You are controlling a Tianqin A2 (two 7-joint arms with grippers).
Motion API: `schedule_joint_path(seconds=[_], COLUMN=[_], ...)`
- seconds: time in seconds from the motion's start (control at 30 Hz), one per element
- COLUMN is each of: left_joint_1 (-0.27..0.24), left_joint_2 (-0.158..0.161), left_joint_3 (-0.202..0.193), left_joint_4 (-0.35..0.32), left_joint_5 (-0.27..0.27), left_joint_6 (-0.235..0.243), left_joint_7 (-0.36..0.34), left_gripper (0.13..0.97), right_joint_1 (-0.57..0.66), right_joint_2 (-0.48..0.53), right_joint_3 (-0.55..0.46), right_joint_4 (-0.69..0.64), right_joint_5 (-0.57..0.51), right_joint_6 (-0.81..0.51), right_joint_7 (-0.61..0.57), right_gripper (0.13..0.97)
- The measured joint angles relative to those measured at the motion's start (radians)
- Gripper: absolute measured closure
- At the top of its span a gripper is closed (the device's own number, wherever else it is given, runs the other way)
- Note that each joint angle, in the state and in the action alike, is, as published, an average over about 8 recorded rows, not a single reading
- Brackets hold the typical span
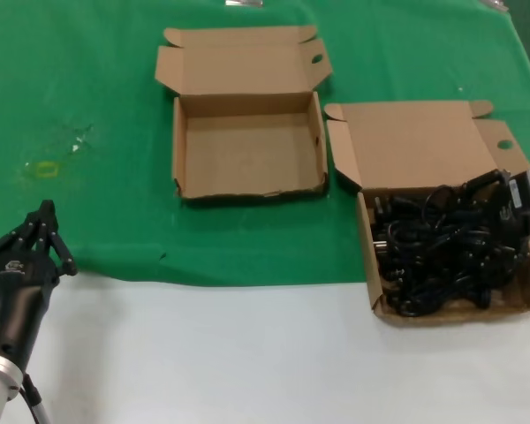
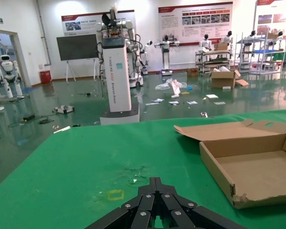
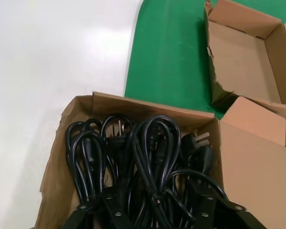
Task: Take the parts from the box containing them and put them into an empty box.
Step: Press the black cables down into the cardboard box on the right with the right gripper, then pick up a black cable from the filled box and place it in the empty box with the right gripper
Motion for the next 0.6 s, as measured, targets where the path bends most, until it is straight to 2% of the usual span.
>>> schedule_joint_path(seconds=[0.03, 0.3, 0.6], left_joint_1=[0.0, 0.0, 0.0], left_joint_2=[0.0, 0.0, 0.0], left_joint_3=[0.0, 0.0, 0.0], left_joint_4=[0.0, 0.0, 0.0], left_joint_5=[0.0, 0.0, 0.0], left_joint_6=[0.0, 0.0, 0.0], left_joint_7=[0.0, 0.0, 0.0], left_gripper=[0.953, 0.953, 0.953], right_joint_1=[-0.002, -0.025, -0.045], right_joint_2=[0.002, 0.014, 0.027], right_joint_3=[0.001, 0.012, 0.023], right_joint_4=[0.003, 0.035, 0.088], right_joint_5=[-0.001, -0.009, -0.012], right_joint_6=[0.001, 0.009, 0.012], right_joint_7=[0.001, 0.017, 0.053], right_gripper=[0.496, 0.707, 0.846])
